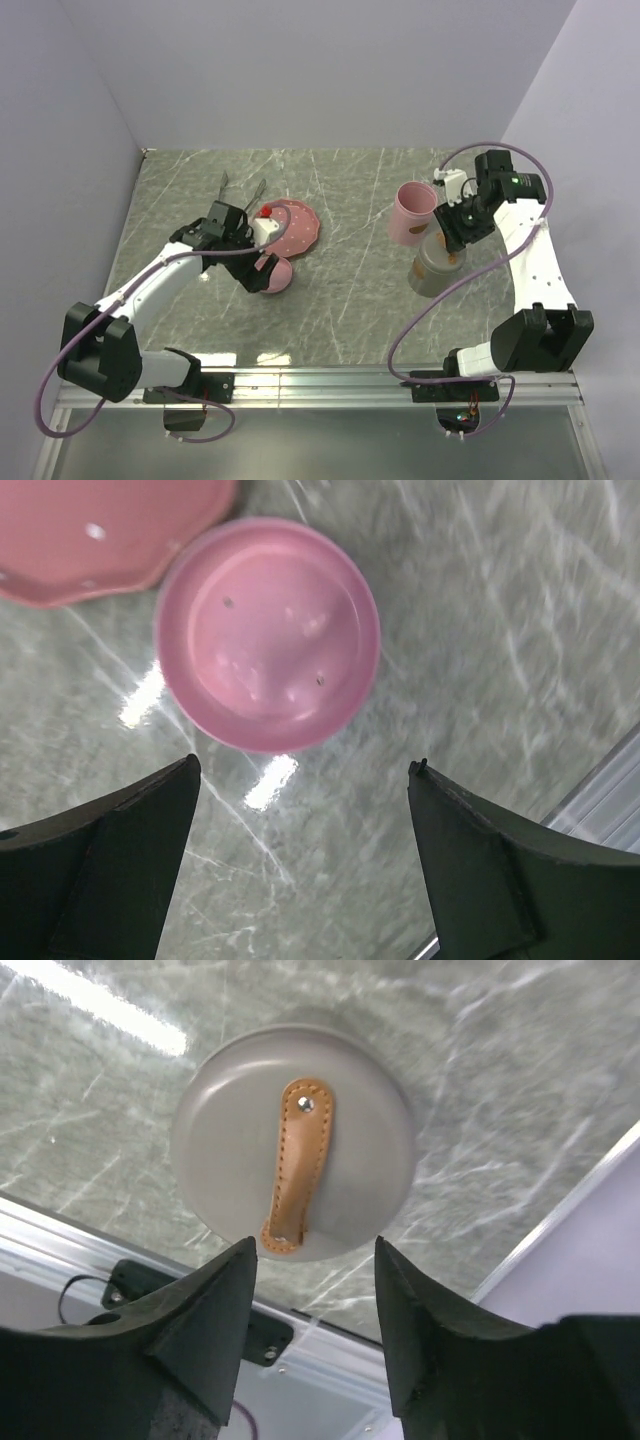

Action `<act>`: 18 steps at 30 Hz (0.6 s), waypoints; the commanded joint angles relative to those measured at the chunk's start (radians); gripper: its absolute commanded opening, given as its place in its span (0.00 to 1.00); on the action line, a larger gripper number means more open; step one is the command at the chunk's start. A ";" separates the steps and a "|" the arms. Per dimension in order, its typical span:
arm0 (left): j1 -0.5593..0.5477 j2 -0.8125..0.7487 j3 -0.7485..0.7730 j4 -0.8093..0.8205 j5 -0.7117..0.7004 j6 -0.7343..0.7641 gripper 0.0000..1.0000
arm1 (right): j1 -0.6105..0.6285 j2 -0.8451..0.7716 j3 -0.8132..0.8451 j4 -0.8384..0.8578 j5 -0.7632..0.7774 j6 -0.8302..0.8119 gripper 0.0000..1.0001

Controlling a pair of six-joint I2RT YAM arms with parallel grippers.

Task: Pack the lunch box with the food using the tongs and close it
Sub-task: Put the lid back on the lunch box, then pick up the lid of the lunch box with the left arm

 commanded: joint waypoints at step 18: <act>-0.310 0.282 0.144 0.056 -0.266 -0.074 0.58 | -0.039 -0.069 0.295 -0.073 -0.209 0.110 0.80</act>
